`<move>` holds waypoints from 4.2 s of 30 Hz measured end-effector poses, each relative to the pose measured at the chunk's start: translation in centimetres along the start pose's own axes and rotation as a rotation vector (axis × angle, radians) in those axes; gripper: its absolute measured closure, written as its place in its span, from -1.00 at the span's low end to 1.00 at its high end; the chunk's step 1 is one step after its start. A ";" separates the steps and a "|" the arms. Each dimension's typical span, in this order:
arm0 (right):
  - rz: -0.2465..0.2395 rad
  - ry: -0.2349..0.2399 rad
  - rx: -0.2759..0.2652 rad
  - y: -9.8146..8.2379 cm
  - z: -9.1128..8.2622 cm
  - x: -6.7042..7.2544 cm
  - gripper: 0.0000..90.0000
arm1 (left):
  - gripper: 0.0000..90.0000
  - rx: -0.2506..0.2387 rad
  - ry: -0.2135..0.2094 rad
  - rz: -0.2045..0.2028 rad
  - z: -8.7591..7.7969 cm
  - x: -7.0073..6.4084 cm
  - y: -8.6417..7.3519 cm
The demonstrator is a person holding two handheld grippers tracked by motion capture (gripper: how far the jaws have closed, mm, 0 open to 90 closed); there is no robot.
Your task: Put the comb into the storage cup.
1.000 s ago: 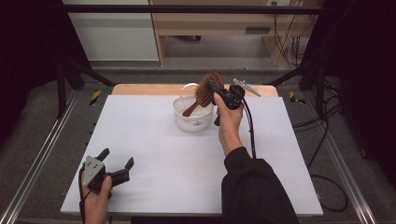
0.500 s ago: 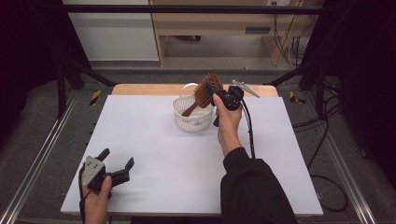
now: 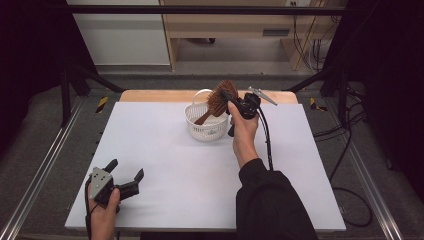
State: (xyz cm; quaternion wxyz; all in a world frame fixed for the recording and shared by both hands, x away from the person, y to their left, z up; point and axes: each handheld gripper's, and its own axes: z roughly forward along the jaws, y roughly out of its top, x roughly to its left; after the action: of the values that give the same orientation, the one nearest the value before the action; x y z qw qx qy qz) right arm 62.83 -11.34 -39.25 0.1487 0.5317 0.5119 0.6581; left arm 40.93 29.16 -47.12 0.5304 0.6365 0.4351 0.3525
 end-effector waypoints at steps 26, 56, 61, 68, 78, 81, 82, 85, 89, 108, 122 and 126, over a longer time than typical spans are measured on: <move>0.033 0.018 0.008 -0.8 -0.1 -0.3 0.13 | -0.97 0.002 -0.002 0.002 0.0 -0.1 0.0; 0.016 0.019 0.034 -0.9 0.0 -0.6 0.08 | -0.97 0.006 -0.007 0.004 0.1 -0.1 0.0; 0.019 0.015 0.042 -0.8 -0.1 -0.8 0.07 | -0.97 0.006 -0.009 0.005 0.1 -0.2 0.0; 0.017 0.013 0.048 -0.8 -0.1 -1.0 0.05 | -0.97 0.006 -0.009 0.005 0.1 -0.1 0.0; 0.016 0.005 0.058 -0.8 -0.2 -1.2 0.03 | -0.97 0.007 -0.009 0.006 0.1 -0.1 0.0; 0.015 0.005 0.059 -0.7 -0.2 -1.3 0.02 | -0.97 0.007 -0.009 0.004 0.1 -0.1 0.0; 0.015 0.004 0.061 -0.7 -0.2 -1.3 0.02 | -0.97 0.007 -0.009 0.004 0.1 -0.1 0.0; 0.014 -0.001 0.065 -0.8 -0.2 -1.5 0.00 | -0.97 0.007 -0.009 0.006 0.1 -0.1 0.0; 0.027 -0.001 0.073 -0.7 -0.3 -1.5 0.00 | -0.97 0.007 -0.009 0.005 0.1 -0.1 0.0; 0.021 -0.009 0.078 -0.7 -0.2 -1.8 -0.04 | -0.97 0.007 -0.010 0.005 0.1 -0.1 0.0; 0.025 -0.013 0.085 -0.8 -0.2 -2.0 -0.06 | -0.97 0.006 -0.009 0.004 0.1 -0.1 0.0; 0.023 -0.015 0.086 -0.8 -0.2 -2.0 -0.07 | -0.97 0.006 -0.009 0.003 0.1 -0.1 0.0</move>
State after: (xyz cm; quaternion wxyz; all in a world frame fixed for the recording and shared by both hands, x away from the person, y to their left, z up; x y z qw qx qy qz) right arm 63.19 -12.61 -40.98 0.1217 0.5485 0.5324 0.6332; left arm 40.94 29.01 -47.13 0.5298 0.6403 0.4328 0.3493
